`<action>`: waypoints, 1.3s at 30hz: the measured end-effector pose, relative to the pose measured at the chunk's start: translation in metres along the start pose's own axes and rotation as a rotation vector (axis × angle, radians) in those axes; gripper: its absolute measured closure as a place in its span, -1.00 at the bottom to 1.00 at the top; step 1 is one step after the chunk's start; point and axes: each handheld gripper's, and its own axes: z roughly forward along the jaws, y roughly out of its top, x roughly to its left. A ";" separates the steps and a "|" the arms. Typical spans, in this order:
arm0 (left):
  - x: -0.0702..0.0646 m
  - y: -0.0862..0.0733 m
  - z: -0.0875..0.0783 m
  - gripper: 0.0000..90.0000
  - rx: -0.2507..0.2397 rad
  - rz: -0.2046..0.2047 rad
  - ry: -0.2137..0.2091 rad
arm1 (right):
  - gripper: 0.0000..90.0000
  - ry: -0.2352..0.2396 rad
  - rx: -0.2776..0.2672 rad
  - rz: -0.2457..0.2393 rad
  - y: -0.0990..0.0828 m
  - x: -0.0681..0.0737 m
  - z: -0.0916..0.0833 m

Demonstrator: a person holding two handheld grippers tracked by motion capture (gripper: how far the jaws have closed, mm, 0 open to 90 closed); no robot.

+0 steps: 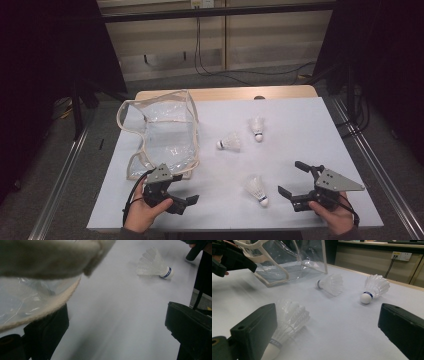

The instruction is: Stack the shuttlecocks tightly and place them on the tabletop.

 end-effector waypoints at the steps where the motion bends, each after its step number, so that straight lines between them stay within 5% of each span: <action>1: 0.000 0.000 0.000 -0.89 0.004 0.004 0.000 | -0.97 0.000 0.000 0.000 0.000 0.000 0.000; 13: 0.002 -0.002 -0.005 -0.89 -0.008 0.007 0.011 | -0.97 -0.002 0.002 -0.003 0.000 -0.001 0.000; 32: 0.019 -0.009 -0.027 -0.89 -0.062 0.003 0.094 | -0.97 -0.002 0.001 -0.001 0.000 -0.001 0.001; 39: 0.024 -0.009 -0.030 -0.89 -0.053 0.013 0.084 | -0.97 0.000 0.002 0.003 0.000 -0.002 0.001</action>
